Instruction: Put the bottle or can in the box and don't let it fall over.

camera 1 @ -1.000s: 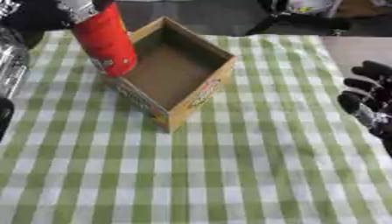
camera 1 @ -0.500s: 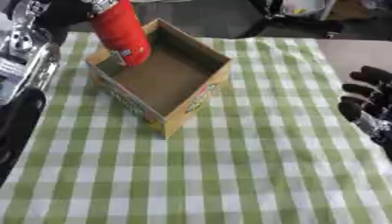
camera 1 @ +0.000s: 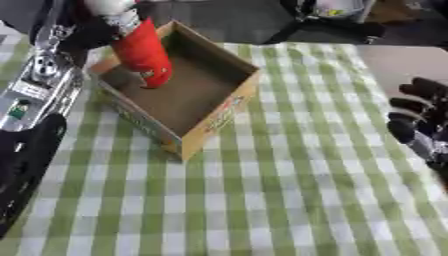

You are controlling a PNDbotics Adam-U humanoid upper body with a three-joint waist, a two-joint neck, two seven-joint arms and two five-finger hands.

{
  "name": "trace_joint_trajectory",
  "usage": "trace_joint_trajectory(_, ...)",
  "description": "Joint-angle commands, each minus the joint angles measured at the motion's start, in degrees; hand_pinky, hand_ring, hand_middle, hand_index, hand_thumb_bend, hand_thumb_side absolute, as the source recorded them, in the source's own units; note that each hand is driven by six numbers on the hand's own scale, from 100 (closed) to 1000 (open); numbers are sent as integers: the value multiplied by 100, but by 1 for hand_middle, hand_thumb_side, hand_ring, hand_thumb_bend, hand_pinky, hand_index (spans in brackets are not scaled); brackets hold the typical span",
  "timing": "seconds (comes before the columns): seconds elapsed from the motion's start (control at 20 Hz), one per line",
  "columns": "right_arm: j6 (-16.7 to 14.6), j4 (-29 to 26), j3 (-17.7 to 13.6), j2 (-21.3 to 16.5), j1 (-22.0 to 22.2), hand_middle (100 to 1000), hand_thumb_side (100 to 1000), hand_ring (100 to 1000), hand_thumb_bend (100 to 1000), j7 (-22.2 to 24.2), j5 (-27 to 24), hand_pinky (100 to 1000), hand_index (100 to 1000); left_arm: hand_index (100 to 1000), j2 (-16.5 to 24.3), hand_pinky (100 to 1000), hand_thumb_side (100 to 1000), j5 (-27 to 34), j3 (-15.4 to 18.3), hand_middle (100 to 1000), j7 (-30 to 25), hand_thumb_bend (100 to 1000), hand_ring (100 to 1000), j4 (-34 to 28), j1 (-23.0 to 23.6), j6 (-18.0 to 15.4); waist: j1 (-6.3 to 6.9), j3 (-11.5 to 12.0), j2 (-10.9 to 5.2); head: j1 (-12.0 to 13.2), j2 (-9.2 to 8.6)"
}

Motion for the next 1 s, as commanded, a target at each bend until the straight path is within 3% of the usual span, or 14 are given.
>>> trace_joint_trajectory(0.05, 1, -105, -9, -60, -74, 797, 169, 804, 595, 39, -45, 792, 830, 307, 50, 323, 100, -177, 83, 267, -62, 250, 368, 53, -125, -125, 22, -31, -72, 25, -118)
trace_joint_trajectory(0.15, 16, -105, -1, -44, -89, 797, 169, 804, 595, 44, -44, 792, 830, 417, 56, 443, 100, -352, 94, 399, -134, 436, 507, 137, -106, -172, 33, -47, -43, 22, -129)
trace_joint_trajectory(0.2, 22, -105, 3, -37, -96, 797, 169, 804, 594, 48, -43, 792, 830, 445, 58, 479, 100, -468, 107, 441, -165, 479, 552, 186, -97, -195, 38, -53, -33, 22, -130)
trace_joint_trajectory(0.25, 28, -105, 7, -31, -99, 797, 169, 804, 594, 51, -42, 792, 830, 590, 62, 611, 100, -591, 117, 581, -199, 653, 746, 232, -90, -214, 42, -58, -24, 21, -131)
trace_joint_trajectory(0.3, 33, -105, 9, -26, -101, 797, 169, 804, 594, 53, -40, 792, 830, 672, 69, 685, 100, -737, 121, 649, -249, 742, 829, 271, -83, -236, 47, -62, -16, 19, -131)
trace_joint_trajectory(0.35, 38, -105, 10, -22, -100, 797, 169, 804, 594, 54, -37, 792, 830, 825, 82, 827, 240, -905, 118, 790, -315, 839, 956, 309, -76, -243, 52, -63, -11, 23, -128)
trace_joint_trajectory(0.4, 43, -105, 11, -19, -95, 797, 169, 804, 594, 53, -34, 792, 830, 870, 93, 870, 350, -1106, 127, 831, -383, 893, 992, 345, -73, -238, 56, -60, -8, 29, -119)
trace_joint_trajectory(0.6, 63, -105, 9, -8, -74, 797, 169, 804, 593, 47, -31, 792, 830, 897, 115, 888, 442, -1647, 201, 849, -455, 962, 1000, 424, -55, -156, 66, -40, -11, 35, -107)
trace_joint_trajectory(0.75, 78, -105, 9, -7, -58, 797, 169, 804, 593, 45, -36, 792, 830, 895, 130, 877, 441, -1800, 246, 845, -476, 968, 1000, 445, -40, -72, 61, -15, -31, 29, -97)
trace_joint_trajectory(1.0, 74, -105, 1, -12, -41, 797, 169, 804, 594, 50, -54, 792, 830, 873, 149, 842, 359, -1791, 276, 825, -395, 908, 990, 429, -4, -4, 32, 29, -76, 32, -80)
